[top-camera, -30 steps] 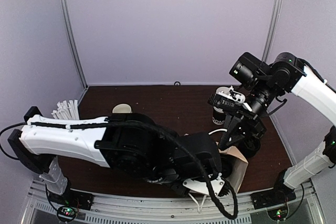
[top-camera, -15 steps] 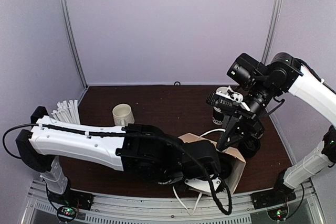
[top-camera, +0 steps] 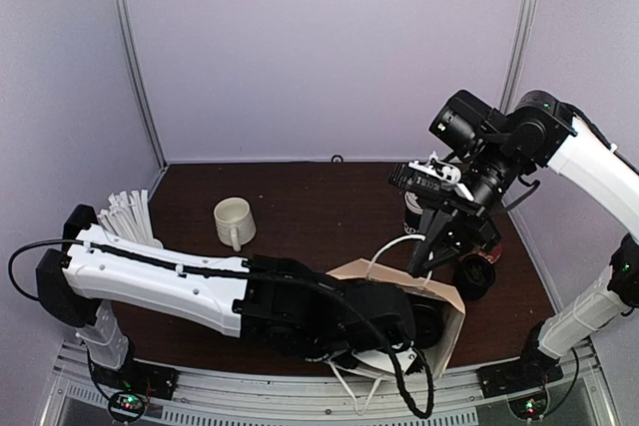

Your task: Pack the takeout coffee

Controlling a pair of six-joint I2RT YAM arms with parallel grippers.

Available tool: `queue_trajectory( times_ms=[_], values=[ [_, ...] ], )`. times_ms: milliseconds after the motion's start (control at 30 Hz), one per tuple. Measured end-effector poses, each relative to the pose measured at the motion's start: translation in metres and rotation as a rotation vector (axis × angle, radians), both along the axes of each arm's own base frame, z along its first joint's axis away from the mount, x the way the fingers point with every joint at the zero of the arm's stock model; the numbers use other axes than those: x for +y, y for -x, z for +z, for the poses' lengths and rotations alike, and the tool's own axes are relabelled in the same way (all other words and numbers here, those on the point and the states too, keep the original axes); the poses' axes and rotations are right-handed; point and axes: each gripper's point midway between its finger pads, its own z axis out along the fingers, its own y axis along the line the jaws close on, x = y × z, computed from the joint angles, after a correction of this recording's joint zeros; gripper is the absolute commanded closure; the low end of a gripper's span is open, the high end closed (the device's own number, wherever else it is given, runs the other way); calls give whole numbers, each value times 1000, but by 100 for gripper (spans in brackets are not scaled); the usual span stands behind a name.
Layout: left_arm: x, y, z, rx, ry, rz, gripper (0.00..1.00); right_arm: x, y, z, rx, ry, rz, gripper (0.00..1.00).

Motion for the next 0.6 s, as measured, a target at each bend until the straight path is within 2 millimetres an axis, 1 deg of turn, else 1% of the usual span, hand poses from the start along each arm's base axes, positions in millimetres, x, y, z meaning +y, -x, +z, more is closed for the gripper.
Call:
queue_trajectory(
  times_ms=[167,433,600],
  values=[
    [0,-9,4,-24,21,25,60,-1,1,0,2,4,3,100],
    [3,-33,6,-32,31,81,60,-3,3,-3,4,12,14,100],
    [0,-41,8,-27,59,100,60,-5,5,-6,12,20,21,100]
  ],
)
